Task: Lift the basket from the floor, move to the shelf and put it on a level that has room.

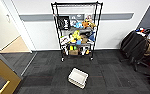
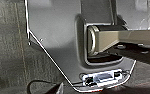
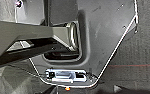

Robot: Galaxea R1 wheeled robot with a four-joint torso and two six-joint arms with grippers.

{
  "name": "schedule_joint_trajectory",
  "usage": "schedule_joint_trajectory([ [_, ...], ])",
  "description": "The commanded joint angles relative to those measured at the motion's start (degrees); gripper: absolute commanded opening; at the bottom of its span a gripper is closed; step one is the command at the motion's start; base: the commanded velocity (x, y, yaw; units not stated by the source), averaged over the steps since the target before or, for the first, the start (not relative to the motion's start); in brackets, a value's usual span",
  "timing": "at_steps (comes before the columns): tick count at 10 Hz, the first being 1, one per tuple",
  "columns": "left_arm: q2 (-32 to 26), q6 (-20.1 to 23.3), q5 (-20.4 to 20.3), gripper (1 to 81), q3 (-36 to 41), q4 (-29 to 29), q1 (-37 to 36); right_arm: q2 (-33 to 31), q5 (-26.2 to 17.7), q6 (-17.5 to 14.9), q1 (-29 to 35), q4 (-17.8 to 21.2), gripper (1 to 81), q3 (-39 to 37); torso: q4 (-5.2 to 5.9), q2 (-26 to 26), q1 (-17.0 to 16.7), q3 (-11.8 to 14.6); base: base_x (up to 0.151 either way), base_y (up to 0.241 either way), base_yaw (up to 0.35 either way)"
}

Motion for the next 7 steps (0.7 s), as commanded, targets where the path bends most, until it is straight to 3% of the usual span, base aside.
schedule_joint_trajectory([
  [1,-0.47,0.39,4.09,81.1,0.21,-0.31,-0.22,-0.42,-3.74,0.17,-0.48,0.5,81.1,0.24,0.0,0.0,0.02,0.0,0.126,0.0,0.0],
  [7,-0.55,0.39,4.09,81.1,0.21,0.04,-0.22,-0.25,-3.3,0.17,-0.31,0.5,81.1,0.06,0.0,0.0,0.02,0.0,0.134,0.0,0.0],
])
